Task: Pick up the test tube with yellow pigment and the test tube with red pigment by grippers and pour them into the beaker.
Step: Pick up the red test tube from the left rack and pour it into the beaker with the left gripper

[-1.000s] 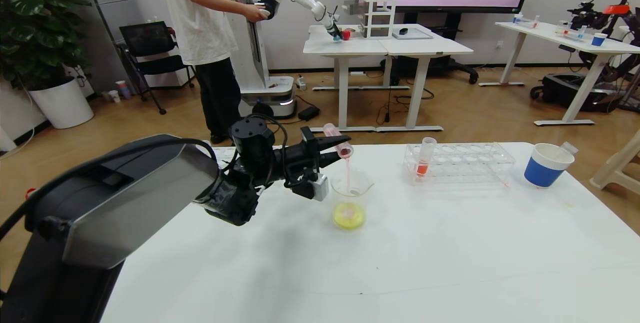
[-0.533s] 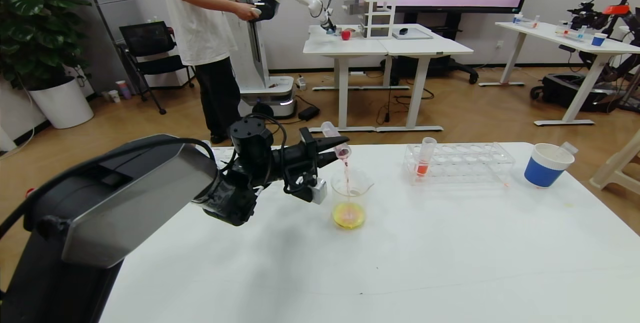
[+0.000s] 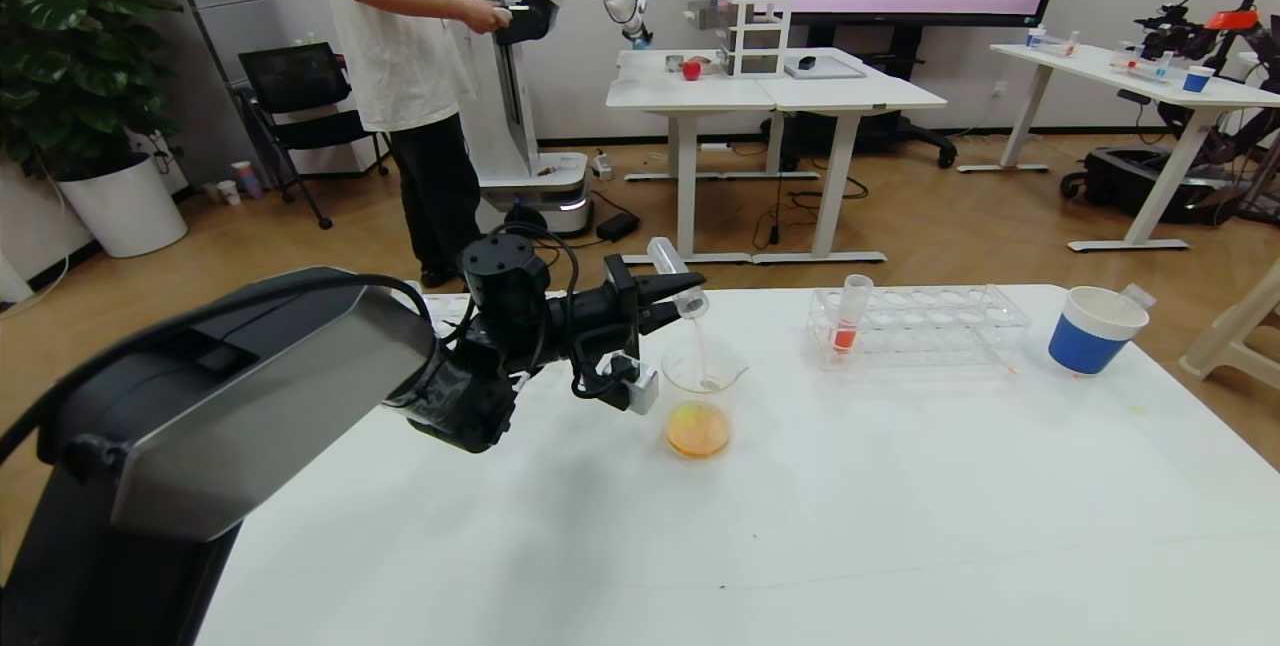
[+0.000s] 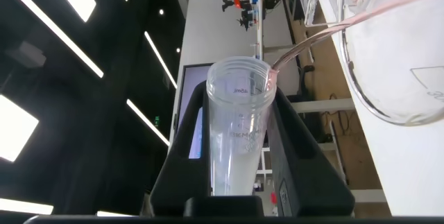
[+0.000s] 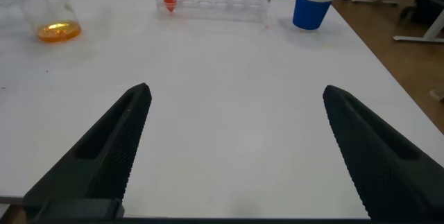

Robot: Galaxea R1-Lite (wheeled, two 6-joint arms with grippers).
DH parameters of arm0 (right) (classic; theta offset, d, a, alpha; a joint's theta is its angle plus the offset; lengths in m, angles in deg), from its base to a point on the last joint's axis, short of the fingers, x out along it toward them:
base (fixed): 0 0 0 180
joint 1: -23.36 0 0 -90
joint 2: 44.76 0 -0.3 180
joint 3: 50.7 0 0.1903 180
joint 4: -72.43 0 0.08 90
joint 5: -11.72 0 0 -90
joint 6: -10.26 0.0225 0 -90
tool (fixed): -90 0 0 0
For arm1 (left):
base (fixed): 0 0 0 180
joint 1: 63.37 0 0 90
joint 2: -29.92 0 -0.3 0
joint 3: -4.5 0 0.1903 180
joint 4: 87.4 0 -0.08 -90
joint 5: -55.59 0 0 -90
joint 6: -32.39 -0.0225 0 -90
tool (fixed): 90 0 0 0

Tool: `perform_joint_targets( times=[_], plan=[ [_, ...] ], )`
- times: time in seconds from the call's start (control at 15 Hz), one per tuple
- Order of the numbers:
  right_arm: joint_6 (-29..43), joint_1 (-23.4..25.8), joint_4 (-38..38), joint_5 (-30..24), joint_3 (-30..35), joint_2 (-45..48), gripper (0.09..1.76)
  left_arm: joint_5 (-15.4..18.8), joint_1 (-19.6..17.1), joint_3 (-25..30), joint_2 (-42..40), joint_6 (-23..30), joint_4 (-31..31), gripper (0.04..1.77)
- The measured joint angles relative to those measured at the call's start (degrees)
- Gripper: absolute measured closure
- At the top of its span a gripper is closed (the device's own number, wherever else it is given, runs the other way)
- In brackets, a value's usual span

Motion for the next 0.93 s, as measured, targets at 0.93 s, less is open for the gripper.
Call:
perform_joint_targets(
  times=[0.93],
  plan=[
    [0.0,0.0,0.0,0.0,0.0,0.0,0.12,-11.8,0.4,1.2,-4.1,31.4,4.0,1.31]
  ],
)
